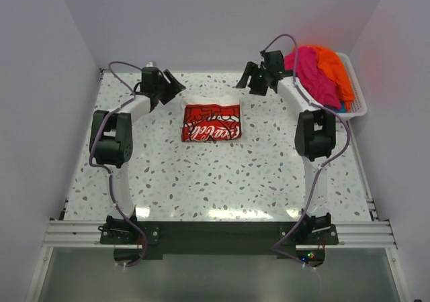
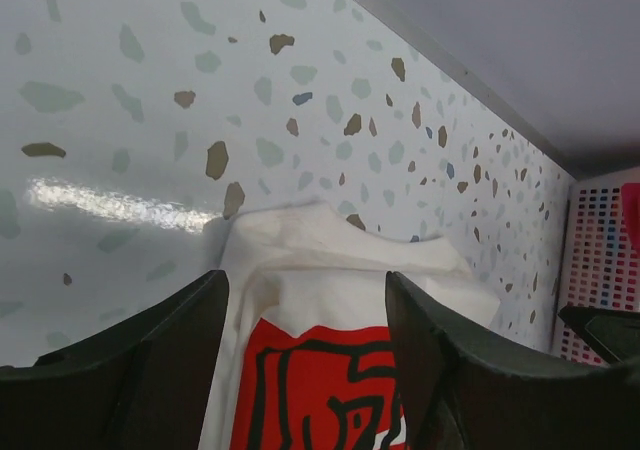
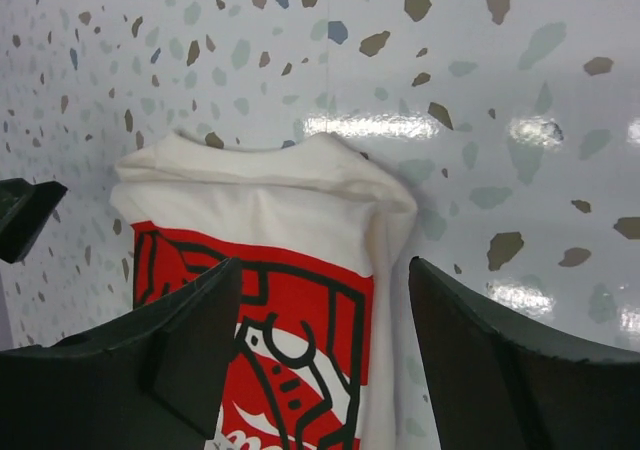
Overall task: Fold and stack the t-shirts
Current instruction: Fold the tshirt
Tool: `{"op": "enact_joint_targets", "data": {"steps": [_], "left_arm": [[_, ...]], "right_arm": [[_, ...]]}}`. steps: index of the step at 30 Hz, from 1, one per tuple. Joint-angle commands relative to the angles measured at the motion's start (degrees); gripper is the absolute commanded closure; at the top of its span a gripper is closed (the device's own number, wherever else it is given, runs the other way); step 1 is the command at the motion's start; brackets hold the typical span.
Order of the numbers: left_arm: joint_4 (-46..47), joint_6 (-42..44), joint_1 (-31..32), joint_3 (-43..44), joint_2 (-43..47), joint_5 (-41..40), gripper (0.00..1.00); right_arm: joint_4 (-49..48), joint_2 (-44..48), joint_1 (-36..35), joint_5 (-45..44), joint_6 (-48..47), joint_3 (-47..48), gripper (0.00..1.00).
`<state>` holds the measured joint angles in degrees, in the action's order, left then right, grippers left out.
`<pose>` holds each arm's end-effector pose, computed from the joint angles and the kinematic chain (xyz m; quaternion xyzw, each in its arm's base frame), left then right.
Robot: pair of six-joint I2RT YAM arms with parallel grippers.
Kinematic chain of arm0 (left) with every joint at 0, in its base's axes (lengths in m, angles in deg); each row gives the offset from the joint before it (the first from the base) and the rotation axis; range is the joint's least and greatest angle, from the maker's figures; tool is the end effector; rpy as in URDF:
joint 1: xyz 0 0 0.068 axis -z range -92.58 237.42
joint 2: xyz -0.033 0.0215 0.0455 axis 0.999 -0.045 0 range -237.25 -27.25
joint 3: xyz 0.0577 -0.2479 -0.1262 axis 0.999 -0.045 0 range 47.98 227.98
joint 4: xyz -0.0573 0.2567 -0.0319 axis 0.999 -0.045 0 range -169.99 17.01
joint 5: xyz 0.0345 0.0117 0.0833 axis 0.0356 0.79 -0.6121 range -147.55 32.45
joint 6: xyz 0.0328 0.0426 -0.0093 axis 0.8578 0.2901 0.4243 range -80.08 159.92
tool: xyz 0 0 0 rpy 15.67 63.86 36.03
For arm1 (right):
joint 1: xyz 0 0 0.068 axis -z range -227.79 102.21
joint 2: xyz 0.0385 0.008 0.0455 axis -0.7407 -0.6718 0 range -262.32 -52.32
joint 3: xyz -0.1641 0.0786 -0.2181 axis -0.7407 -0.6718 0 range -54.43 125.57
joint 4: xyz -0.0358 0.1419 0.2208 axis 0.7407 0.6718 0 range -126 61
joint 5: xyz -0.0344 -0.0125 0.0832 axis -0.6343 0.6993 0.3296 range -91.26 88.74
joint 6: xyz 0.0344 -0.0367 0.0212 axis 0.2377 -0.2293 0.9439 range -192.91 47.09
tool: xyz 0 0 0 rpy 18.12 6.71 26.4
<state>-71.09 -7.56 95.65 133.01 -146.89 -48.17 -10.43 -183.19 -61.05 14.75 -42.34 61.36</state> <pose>0.4818 -0.0757 0.2017 -0.2568 0.8370 -0.2868 0.3888 0.5221 0.1335 0.2441 0.0779 0.8983 0.2717 0.3363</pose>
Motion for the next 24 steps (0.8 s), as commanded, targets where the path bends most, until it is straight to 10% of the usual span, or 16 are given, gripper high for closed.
{"op": "enact_joint_targets", "data": {"steps": [1, 12, 24], "left_arm": [[4.2, 2.6, -2.5, 4.5, 1.0, 5.6, 0.31], [0.1, 2.5, 7.4, -15.9, 20.2, -9.0, 0.56], [1.2, 3.6, 14.4, -19.1, 12.9, -8.2, 0.72]], "right_arm": [[2.0, 6.1, 0.2, -2.5, -3.8, 0.2, 0.29], [-10.4, 29.8, -8.9, -12.9, -5.2, -39.4, 0.42], [-9.7, 23.6, -12.8, -15.8, -5.2, -41.4, 0.58]]}}
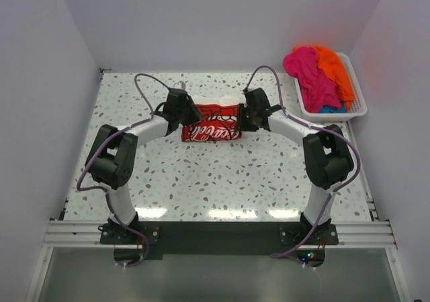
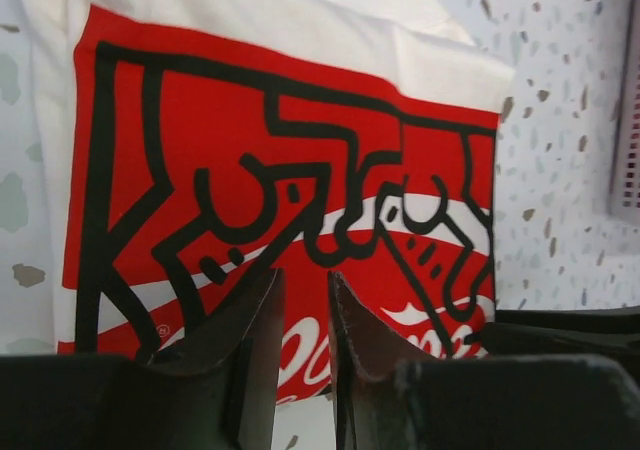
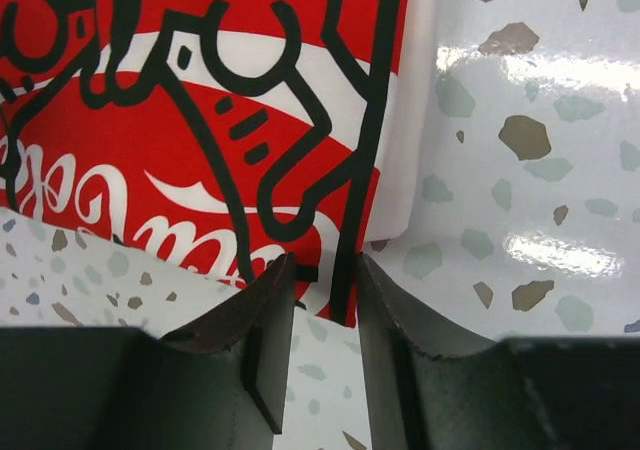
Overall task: Fold and stack the t-shirts
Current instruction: Fold the tshirt
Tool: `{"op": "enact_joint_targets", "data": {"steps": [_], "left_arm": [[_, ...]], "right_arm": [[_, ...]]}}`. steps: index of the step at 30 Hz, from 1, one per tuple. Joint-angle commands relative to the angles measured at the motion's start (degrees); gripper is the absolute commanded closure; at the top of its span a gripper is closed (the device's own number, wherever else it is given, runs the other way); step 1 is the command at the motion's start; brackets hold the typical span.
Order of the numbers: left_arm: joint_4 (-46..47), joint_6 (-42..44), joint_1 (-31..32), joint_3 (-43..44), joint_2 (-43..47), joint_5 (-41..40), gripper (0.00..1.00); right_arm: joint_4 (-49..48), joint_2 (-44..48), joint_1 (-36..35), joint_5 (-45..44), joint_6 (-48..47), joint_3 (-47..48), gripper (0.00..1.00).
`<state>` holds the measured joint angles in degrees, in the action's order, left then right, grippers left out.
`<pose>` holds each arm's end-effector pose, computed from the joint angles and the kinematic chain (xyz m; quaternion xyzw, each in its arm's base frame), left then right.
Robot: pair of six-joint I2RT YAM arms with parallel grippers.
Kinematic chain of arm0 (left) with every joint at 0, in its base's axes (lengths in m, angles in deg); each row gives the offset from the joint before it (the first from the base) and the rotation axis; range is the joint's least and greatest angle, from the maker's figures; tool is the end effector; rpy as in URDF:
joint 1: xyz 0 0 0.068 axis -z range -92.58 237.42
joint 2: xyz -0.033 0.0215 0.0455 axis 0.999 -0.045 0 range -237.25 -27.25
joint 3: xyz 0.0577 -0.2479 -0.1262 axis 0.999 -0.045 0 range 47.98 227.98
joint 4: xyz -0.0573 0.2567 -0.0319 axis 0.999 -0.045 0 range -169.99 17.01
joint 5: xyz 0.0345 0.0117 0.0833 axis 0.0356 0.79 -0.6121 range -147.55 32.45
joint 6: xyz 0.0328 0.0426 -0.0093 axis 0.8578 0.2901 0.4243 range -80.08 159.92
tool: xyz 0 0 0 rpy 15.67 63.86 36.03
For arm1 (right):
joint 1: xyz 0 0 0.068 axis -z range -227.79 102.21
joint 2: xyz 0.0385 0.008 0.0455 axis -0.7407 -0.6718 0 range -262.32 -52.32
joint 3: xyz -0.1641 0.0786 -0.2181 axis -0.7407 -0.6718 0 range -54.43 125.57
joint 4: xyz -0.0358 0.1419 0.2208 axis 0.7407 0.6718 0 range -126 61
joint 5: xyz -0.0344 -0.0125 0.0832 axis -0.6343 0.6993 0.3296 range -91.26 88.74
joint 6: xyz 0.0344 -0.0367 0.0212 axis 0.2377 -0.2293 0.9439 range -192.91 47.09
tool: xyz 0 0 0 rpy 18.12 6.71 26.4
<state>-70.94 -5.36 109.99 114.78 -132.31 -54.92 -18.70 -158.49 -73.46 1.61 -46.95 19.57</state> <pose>0.3809 -0.1602 0.2075 -0.1654 0.8762 -0.2695 0.3638 0.3696 0.1798 0.2126 -0.0063 0.9378 0.1720 0.3015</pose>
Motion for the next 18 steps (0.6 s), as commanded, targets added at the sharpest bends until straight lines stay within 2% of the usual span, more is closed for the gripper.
{"op": "enact_joint_targets", "data": {"steps": [1, 7, 8, 9, 14, 17, 18], "left_arm": [[0.7, 1.3, -0.1, -0.9, -2.7, -2.2, 0.72], [-1.7, 0.5, -0.2, -0.6, -5.2, -4.7, 0.72], [-1.9, 0.6, -0.2, -0.5, -5.3, -4.9, 0.72], [-2.0, 0.6, -0.2, -0.4, -5.4, -5.0, 0.72], [-4.9, 0.7, -0.2, 0.4, -5.3, -5.4, 0.72], [-2.9, 1.9, -0.2, -0.2, -3.1, -4.2, 0.68], [-2.9, 2.6, -0.3, -0.4, -1.3, -3.5, 0.60]], "right_arm": [[-1.3, -2.0, -0.5, -2.7, -0.6, 0.2, 0.68], [-0.3, -4.0, -0.4, -2.7, -0.9, -2.4, 0.82], [0.6, -4.1, -0.4, -3.0, -0.9, -3.0, 0.87], [0.8, -4.1, -0.4, -3.8, -1.0, -3.2, 0.87], [2.5, -4.0, -0.3, -4.8, -1.1, -3.0, 0.87], [2.8, -2.7, -0.4, -4.5, -1.1, -2.4, 0.76], [3.2, -2.0, -0.3, -4.6, -1.0, -2.0, 0.72]]}}
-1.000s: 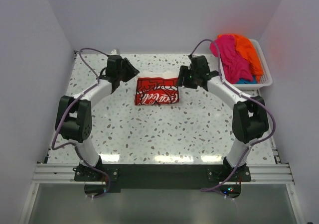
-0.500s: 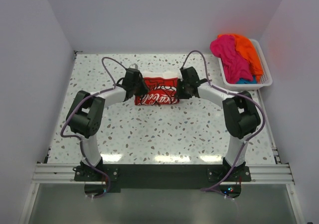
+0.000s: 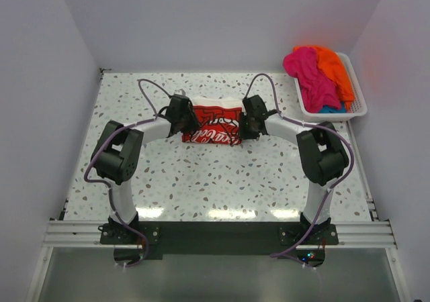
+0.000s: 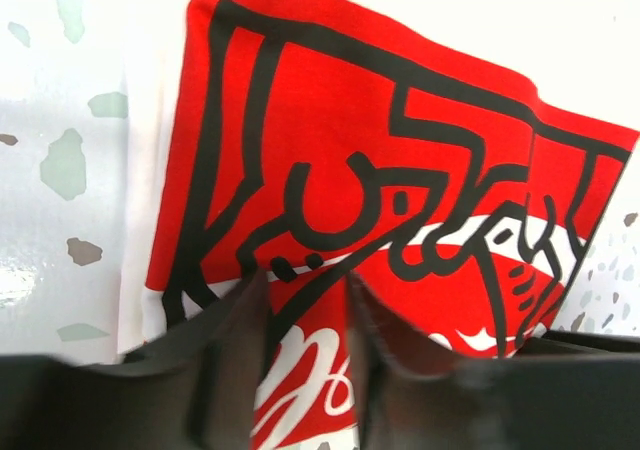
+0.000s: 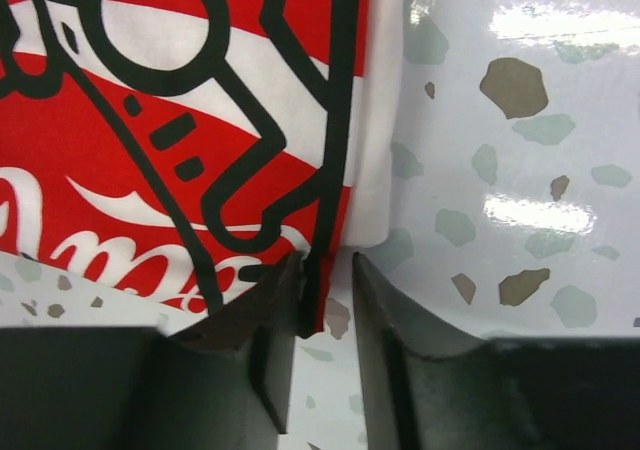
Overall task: Fold and stack the t-shirts
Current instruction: Fold the tshirt, then neatly place the folded tshirt to the corner
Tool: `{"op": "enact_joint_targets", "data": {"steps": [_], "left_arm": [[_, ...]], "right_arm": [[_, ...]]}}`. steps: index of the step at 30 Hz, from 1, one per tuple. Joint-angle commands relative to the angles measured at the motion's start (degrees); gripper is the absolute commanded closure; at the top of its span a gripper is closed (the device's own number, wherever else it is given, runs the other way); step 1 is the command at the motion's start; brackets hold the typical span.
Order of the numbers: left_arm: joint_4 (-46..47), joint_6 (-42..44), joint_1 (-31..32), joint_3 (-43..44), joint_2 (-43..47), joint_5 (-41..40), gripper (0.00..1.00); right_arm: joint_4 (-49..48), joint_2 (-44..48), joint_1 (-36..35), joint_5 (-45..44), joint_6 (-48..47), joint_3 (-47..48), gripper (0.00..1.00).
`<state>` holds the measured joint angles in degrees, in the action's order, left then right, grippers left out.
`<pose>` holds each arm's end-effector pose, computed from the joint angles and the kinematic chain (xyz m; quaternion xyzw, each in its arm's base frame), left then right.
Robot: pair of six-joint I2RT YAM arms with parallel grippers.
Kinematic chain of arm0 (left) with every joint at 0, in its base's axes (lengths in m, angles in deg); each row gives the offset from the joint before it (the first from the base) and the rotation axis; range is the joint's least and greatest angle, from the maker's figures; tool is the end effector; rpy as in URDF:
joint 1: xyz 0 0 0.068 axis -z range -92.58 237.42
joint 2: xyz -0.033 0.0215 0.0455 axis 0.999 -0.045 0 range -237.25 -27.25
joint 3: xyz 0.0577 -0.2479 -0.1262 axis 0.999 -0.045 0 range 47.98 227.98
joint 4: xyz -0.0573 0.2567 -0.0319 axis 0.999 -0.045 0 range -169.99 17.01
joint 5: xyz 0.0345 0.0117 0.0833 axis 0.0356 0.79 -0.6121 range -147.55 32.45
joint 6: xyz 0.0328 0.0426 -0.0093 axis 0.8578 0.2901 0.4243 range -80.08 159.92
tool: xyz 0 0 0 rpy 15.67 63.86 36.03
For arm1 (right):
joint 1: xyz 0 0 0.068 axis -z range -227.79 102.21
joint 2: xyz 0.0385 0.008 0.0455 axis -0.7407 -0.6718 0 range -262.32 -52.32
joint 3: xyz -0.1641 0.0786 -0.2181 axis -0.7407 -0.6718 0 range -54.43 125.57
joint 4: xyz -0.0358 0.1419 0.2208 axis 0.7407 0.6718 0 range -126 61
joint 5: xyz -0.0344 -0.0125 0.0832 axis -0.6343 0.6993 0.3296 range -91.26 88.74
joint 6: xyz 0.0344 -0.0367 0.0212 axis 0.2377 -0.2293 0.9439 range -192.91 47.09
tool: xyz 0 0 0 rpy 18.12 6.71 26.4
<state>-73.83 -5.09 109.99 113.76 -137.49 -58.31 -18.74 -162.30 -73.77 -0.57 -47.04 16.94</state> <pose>0.3812 -0.1580 0.1622 -0.1824 0.9067 -0.2065 0.3194 0.3665 0.1792 0.1727 -0.0027 0.9559 0.1335 0.2614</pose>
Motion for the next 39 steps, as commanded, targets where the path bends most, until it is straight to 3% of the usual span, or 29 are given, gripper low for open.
{"op": "enact_joint_targets", "data": {"steps": [1, 3, 6, 11, 16, 21, 30, 34, 37, 39], "left_arm": [[2.3, 3.0, -0.7, 0.1, 4.8, 0.2, 0.55], [2.1, 4.4, -1.3, 0.1, 6.9, -0.1, 0.40], [-2.6, 5.0, -3.8, 1.1, 8.0, -1.5, 0.29], [-3.3, 8.5, -8.8, 1.2, 6.4, 1.8, 0.21], [-5.7, 15.1, -10.1, 8.4, -1.6, 10.0, 0.18], [-5.0, 17.6, -10.1, 11.0, -6.4, 15.9, 0.19], [-5.1, 17.5, -9.1, 11.9, -10.1, 16.8, 0.25], [-7.8, 17.9, -7.4, 14.1, -12.2, 13.3, 0.28], [-9.1, 17.0, -6.8, 14.4, -13.3, 10.9, 0.35], [-9.4, 15.6, -6.5, 14.5, -13.9, 9.7, 0.47]], "right_arm": [[3.6, 2.2, 0.0, -2.6, -1.0, 1.0, 0.66], [4.8, 2.9, -0.1, -2.9, -1.2, 2.3, 0.59], [6.6, 4.0, 0.0, -3.2, -1.3, 3.9, 0.47], [7.9, 6.6, 0.0, -3.9, -1.3, 5.0, 0.40], [8.6, 7.1, 0.0, -3.5, -1.3, 5.8, 0.40], [8.5, 7.4, 0.2, -3.4, -1.6, 5.5, 0.40], [8.1, 8.4, 1.1, -2.4, -1.6, 4.9, 0.40], [7.9, 8.5, 1.1, -2.0, -1.5, 4.9, 0.40], [8.1, 8.8, 1.2, -1.8, -1.6, 4.7, 0.40], [8.0, 9.1, 1.1, -1.7, -1.6, 4.6, 0.40]]}}
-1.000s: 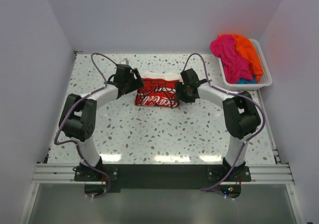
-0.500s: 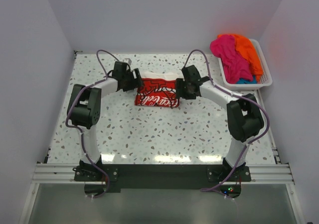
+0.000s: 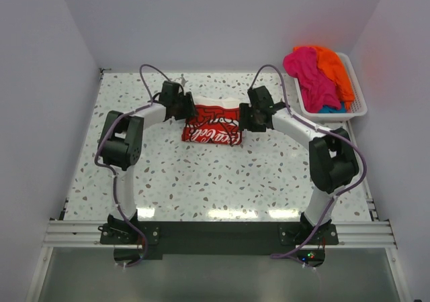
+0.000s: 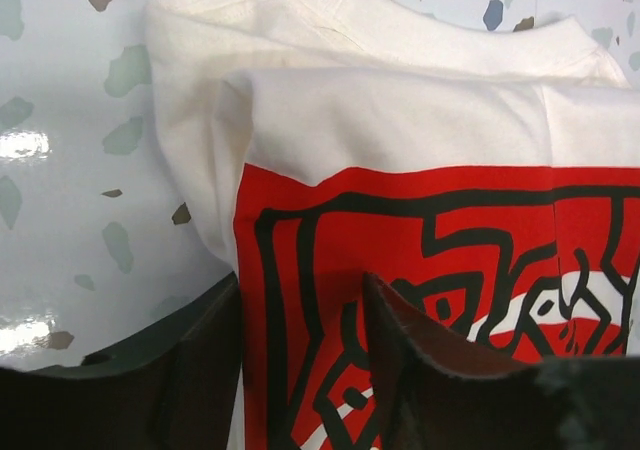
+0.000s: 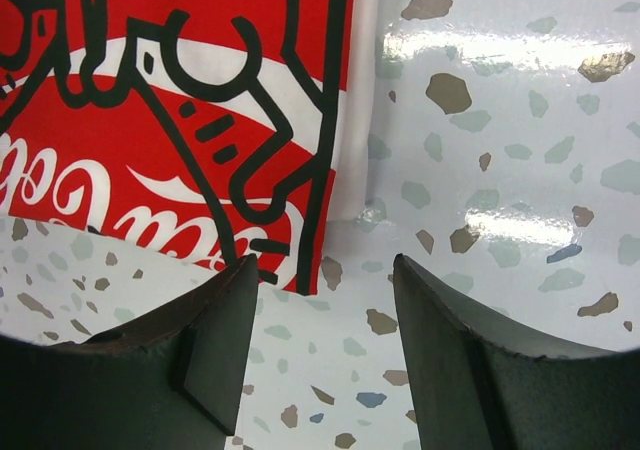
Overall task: Fold and stack the t-shirts
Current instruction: Neatly place the folded tshirt to the corner
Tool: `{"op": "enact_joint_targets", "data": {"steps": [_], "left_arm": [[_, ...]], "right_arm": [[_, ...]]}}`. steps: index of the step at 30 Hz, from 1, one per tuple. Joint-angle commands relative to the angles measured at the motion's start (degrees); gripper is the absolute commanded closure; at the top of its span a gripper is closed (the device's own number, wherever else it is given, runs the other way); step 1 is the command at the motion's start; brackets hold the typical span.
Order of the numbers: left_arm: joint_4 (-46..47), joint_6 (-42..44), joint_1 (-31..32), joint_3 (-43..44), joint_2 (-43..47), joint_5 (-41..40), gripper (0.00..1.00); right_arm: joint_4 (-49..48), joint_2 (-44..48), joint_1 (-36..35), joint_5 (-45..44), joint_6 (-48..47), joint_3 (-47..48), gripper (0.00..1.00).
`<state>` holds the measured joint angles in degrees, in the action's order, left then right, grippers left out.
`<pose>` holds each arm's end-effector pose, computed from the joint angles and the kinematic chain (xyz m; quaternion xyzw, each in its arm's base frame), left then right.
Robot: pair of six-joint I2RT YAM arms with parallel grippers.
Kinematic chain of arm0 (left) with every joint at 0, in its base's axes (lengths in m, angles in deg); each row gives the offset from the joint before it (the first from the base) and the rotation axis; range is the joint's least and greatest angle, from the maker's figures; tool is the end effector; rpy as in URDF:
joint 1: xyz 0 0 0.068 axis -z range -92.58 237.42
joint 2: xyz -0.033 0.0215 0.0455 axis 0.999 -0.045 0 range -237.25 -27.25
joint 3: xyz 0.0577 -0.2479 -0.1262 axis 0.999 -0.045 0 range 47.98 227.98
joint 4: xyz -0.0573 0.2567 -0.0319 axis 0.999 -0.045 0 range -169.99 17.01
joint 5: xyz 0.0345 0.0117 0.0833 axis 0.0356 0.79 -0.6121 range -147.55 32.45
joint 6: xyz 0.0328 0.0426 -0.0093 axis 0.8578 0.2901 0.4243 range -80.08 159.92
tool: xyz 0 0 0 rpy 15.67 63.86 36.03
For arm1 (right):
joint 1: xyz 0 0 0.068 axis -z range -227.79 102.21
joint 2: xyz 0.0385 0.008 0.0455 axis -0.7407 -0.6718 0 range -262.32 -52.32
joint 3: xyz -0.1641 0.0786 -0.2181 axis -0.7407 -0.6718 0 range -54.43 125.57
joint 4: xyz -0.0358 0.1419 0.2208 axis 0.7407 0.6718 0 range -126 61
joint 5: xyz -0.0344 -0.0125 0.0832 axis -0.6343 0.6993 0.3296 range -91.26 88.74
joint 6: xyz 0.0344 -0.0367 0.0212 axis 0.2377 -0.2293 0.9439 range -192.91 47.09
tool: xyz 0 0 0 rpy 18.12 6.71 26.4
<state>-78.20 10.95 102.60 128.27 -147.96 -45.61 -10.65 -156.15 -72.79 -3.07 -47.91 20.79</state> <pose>0.4475 -0.1293 0.1565 -0.0716 0.9190 -0.2305 0.3118 0.3611 0.1672 0.2253 0.0049 0.9508 0.1172 0.2867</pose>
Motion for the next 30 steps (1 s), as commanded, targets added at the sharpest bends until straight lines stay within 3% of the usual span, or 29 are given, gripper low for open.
{"op": "enact_joint_targets", "data": {"steps": [1, 5, 8, 11, 17, 21, 30], "left_arm": [[-4.7, -1.3, 1.2, 0.0, -3.7, -3.0, 0.51], [-4.5, -6.9, 1.6, -0.7, -3.5, -3.0, 1.00], [-1.7, -15.3, 0.6, -6.0, 1.2, -6.4, 1.00], [1.5, -25.4, -2.3, -16.7, 10.7, -11.7, 1.00], [-5.0, -39.7, -12.3, -34.2, 30.2, -22.7, 1.00], [-11.1, -41.6, -22.8, -44.0, 42.9, -28.1, 1.00], [-17.7, -45.6, -45.5, -61.3, 70.0, -31.4, 1.00]], "right_arm": [[-0.2, 3.0, 0.2, 0.9, -0.7, 0.6, 0.40], [0.1, 3.4, 0.2, 1.7, -0.7, 0.6, 0.40], [-0.1, 4.0, 0.2, 1.7, -0.6, 0.2, 0.41], [-0.2, 5.0, 0.2, 3.6, -0.5, -0.7, 0.41], [-2.7, 7.5, -0.1, 6.8, 1.1, -3.4, 0.42], [-4.1, 7.8, -0.8, 8.0, 2.0, -4.6, 0.42], [-4.9, 7.9, -2.3, 10.1, 3.0, -4.6, 0.43]]}}
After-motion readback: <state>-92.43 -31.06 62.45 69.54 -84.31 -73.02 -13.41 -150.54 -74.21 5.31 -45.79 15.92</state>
